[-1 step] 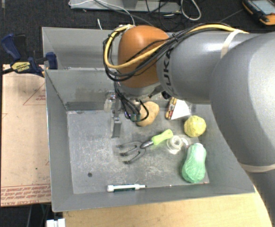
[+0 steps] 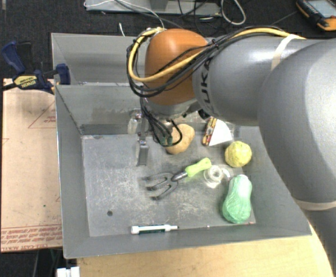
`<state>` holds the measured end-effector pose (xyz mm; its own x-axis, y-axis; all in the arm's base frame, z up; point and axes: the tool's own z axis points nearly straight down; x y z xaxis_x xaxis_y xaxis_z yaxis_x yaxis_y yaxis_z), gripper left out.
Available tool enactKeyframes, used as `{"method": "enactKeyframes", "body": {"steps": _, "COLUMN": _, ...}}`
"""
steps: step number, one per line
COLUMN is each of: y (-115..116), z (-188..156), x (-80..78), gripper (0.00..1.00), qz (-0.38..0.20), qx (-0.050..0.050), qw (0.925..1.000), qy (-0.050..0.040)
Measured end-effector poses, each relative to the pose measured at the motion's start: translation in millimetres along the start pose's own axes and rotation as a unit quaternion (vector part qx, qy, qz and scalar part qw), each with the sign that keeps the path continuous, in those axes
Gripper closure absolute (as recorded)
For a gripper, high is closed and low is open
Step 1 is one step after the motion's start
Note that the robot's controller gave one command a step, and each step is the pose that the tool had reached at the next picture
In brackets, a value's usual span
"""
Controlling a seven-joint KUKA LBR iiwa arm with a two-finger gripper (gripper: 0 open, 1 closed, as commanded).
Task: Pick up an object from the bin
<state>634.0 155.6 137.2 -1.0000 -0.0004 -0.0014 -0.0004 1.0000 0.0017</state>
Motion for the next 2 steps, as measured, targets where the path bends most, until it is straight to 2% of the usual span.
{"method": "enactKeyframes", "body": {"steps": 1, "y": -86, "z": 62, "x": 41.5, "gripper": 0.00, "qz": -0.042, "qx": 0.000, "qw": 0.9991, "qy": 0.0002}}
{"method": "enactKeyframes", "body": {"steps": 2, "y": -78, "z": 12, "x": 57.6, "gripper": 0.00, "qz": -0.025, "qx": -0.002, "qw": 0.9997, "qy": -0.0035}}
